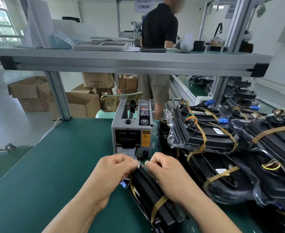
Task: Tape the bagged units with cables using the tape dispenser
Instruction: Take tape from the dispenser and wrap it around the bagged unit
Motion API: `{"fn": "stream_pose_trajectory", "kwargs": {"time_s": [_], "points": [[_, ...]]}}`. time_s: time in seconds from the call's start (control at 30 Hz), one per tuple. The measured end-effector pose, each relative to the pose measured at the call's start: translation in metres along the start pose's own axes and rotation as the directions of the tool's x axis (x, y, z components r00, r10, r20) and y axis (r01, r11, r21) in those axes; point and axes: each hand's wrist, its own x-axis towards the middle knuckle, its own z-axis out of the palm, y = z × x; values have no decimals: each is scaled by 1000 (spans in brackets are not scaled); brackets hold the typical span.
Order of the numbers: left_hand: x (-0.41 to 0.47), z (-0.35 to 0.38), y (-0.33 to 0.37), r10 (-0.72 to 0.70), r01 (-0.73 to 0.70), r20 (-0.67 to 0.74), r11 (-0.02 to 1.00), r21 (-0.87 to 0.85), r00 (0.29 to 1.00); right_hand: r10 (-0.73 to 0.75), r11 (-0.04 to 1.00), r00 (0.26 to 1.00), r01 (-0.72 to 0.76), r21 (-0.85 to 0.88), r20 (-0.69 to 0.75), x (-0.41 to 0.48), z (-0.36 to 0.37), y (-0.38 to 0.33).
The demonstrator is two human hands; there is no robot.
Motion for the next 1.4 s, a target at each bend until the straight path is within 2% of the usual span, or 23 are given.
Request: {"fn": "stream_pose_trajectory", "kwargs": {"time_s": [0.37,0.63,1.4], "points": [[-11,4,-3,-30,31,-40,999,33,999,19,1000,999,-18,-23,35,-3,3,-7],[-13,8,-6,-14,18,-121,999,38,993,8,1000,1000,-8,-11,0,-2,8,-6],[-12,9,-16,61,-19,-170,971,240,984,-25,999,1000,25,-41,-16,-1,7,-5]]}}
